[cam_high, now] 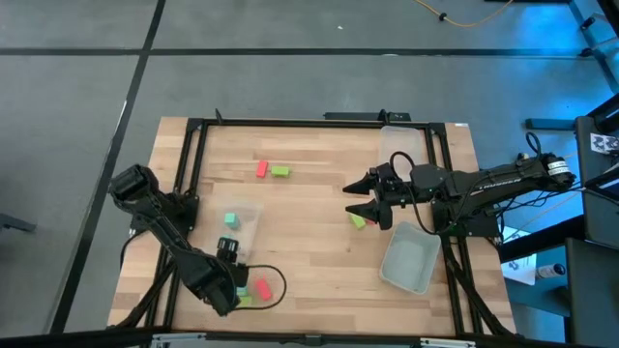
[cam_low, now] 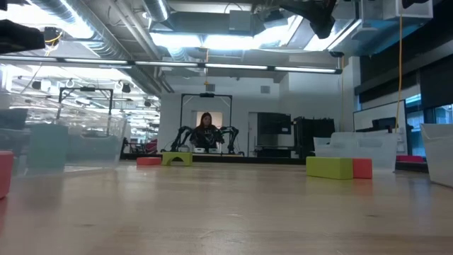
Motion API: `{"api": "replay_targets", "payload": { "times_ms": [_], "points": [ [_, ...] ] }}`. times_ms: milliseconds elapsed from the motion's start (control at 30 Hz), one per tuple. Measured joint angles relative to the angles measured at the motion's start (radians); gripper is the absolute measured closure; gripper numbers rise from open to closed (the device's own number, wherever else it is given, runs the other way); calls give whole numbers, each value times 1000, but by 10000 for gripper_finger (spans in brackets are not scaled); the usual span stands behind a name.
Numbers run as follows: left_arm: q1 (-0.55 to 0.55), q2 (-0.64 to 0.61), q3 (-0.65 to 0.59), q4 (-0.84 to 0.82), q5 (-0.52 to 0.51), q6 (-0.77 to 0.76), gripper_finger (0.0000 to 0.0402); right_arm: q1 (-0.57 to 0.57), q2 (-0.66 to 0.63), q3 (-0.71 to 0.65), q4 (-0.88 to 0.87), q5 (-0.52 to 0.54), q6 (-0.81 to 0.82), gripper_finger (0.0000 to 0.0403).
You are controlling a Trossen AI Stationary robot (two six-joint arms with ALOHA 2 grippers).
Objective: Sort & place blocks by color
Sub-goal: Adjust the left transparent bin, then put the blue block into the left transparent bin
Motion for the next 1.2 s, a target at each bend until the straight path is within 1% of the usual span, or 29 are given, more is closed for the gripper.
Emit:
{"api": "replay_targets", "payload": {
  "times_ms": [133,267,367,467,667,1200],
  "points": [
    [5,-55,0,52,8,-39,205,0,0,0,0,1,4,34],
    [-49,-79,1,144,7,-101,205,0,0,0,1,1,5,34],
    [-106,-61,1,168,7,-147,205,0,0,0,1,1,4,34],
    [-123,-19,0,211,9,-161,205,0,0,0,0,1,3,34],
    [-113,40,0,232,2,-164,205,0,0,0,0,1,1,34],
    [-115,111,0,224,25,-181,205,0,0,0,0,0,25,34]
  ]
}}
